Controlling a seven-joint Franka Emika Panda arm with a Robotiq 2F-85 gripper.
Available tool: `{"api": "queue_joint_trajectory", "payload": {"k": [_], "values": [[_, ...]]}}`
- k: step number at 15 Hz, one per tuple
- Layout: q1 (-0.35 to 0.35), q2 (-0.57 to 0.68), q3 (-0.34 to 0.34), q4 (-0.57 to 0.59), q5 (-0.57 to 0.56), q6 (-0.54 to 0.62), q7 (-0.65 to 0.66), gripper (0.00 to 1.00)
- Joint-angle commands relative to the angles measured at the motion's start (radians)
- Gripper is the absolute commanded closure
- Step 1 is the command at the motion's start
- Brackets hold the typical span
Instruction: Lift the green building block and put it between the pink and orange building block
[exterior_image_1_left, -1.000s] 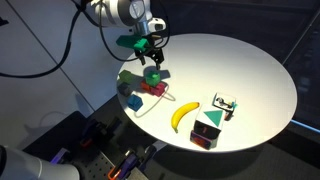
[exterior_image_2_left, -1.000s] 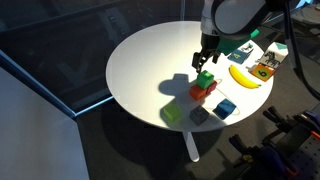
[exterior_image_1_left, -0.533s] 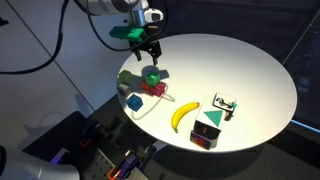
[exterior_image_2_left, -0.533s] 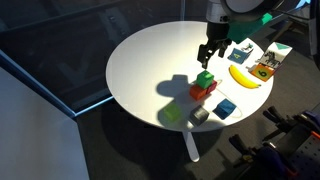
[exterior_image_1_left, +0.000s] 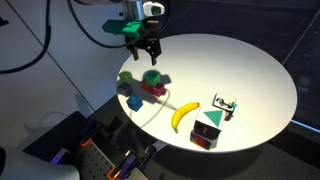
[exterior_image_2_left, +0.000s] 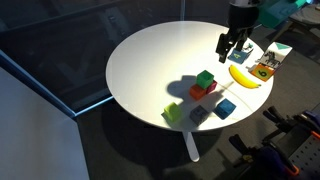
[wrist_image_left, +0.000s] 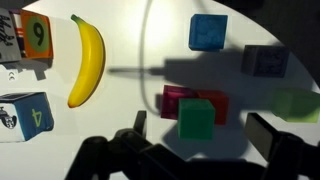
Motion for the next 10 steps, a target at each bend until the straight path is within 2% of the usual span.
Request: {"api": "queue_joint_trajectory", "payload": {"k": [1,10], "values": [[-0.026,-0.103,0.001,-0.054,0.019,-0.047,-0.002,0.00],[-0.045,-0.240,0.001,-0.125,0.063,-0.031,0.041,0.00]]}}
